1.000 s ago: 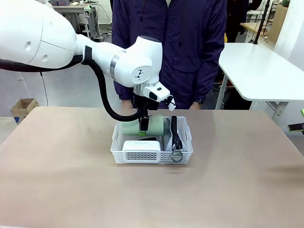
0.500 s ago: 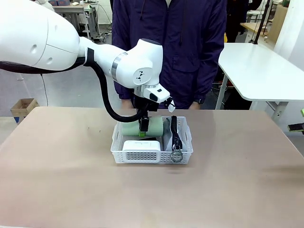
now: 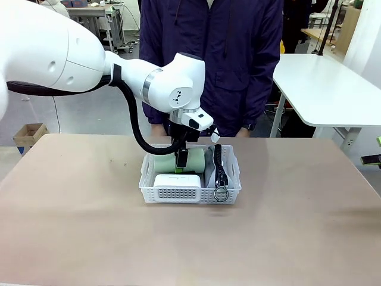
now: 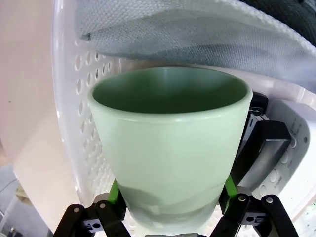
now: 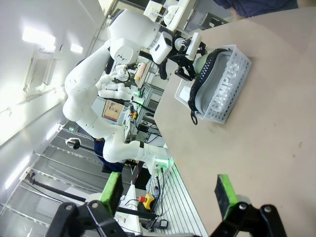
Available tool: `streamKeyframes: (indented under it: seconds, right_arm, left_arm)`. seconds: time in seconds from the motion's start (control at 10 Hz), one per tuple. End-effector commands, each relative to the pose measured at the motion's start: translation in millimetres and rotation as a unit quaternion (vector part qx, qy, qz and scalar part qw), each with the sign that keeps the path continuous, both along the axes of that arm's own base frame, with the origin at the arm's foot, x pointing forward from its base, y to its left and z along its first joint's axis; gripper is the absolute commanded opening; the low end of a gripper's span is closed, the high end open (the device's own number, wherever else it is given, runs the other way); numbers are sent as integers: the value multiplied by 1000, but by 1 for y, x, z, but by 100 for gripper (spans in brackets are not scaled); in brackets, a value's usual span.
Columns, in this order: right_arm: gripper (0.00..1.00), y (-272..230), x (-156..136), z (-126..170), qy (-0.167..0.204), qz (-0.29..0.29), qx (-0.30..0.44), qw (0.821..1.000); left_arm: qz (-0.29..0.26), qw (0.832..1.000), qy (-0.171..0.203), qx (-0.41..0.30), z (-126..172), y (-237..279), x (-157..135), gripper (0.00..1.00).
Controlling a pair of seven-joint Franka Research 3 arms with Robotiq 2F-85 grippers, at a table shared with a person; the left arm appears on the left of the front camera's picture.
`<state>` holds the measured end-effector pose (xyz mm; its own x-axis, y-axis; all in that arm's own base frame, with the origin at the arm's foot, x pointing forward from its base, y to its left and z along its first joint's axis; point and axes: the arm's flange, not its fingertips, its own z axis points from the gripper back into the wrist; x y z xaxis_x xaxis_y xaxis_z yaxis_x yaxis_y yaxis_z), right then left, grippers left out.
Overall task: Efficiently arrange items inside the basket to fit them all.
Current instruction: Pick up the Reusable plastic cup and place it inside the Organizing basket.
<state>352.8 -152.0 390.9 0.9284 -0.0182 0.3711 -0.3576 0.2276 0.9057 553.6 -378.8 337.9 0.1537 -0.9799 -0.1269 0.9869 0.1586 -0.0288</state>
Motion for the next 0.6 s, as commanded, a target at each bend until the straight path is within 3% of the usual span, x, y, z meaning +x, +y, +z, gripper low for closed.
streamKeyframes:
  seconds: [0.0,0.2,0.3,0.5]
  right_arm:
    - [100,0,-3,1,-5,4,1,1000]
    - [100,0,-3,1,-5,4,1,1000]
    - [100,0,-3,1,-5,4,1,1000]
    - [100,0,-3,1,-5,4,1,1000]
  left_arm:
    - [3,1000,8,5,3,-3,5,85]
    - [-3,1000,17,11,2,-3,5,85]
    - [-5,1000,19,11,2,-3,5,100]
    - [-11,1000,25,14,2,-3,3,100]
